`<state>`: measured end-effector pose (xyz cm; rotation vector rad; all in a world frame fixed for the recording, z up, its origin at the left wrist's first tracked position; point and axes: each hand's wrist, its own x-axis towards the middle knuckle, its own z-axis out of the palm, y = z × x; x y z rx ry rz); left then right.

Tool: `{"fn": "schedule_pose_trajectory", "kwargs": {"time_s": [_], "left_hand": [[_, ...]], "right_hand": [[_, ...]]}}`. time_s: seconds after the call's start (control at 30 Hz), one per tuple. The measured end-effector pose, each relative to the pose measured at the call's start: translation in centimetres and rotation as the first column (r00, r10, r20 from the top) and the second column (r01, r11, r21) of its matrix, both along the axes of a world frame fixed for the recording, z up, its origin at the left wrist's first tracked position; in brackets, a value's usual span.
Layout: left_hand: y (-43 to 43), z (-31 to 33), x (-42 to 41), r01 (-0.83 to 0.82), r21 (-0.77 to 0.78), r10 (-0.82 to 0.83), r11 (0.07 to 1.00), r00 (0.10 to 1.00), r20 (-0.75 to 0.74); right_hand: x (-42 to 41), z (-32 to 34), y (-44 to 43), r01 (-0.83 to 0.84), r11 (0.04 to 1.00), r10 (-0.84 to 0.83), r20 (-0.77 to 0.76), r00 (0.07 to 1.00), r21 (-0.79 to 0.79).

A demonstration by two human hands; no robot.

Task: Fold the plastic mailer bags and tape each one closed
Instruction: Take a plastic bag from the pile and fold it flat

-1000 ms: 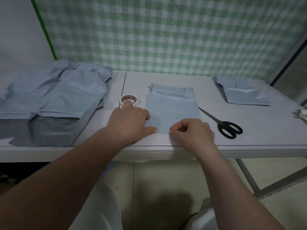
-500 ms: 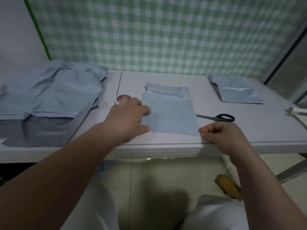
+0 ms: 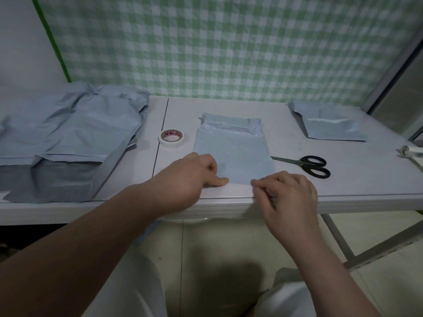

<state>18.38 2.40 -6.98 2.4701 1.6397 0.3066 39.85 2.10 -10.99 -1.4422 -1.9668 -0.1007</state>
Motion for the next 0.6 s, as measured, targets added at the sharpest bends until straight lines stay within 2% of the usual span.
{"fn": "schedule_pose_trajectory", "kwargs": {"time_s": [0.17, 0.37, 0.43, 0.6], "left_hand": [[-0.5, -0.7, -2.9, 0.008, 0.010, -0.009, 1.000, 0.998, 0.068], [-1.5, -0.8, -4.6, -0.084, 0.010, 0.083, 0.996, 0.993, 0.086], [-1.9, -0.5, -4.8, -0.112, 0.017, 0.109, 0.994, 0.986, 0.127], [-2.0, 0.4, -4.0, -0.142, 0.007, 0.140, 0.990, 0.981, 0.134]], "right_hand": [[1.3, 0.3, 0.9, 0.043, 0.999, -0.044, -0.042, 0.998, -0.024], [1.7, 0.9, 2.4, 0.107, 0.992, -0.108, -0.024, 0.994, -0.062], [1.7, 1.1, 2.5, 0.102, 0.985, -0.109, -0.042, 0.993, -0.136], [2.7, 2.2, 3.5, 0.053, 0.921, -0.048, 0.023, 0.999, -0.385]]}}
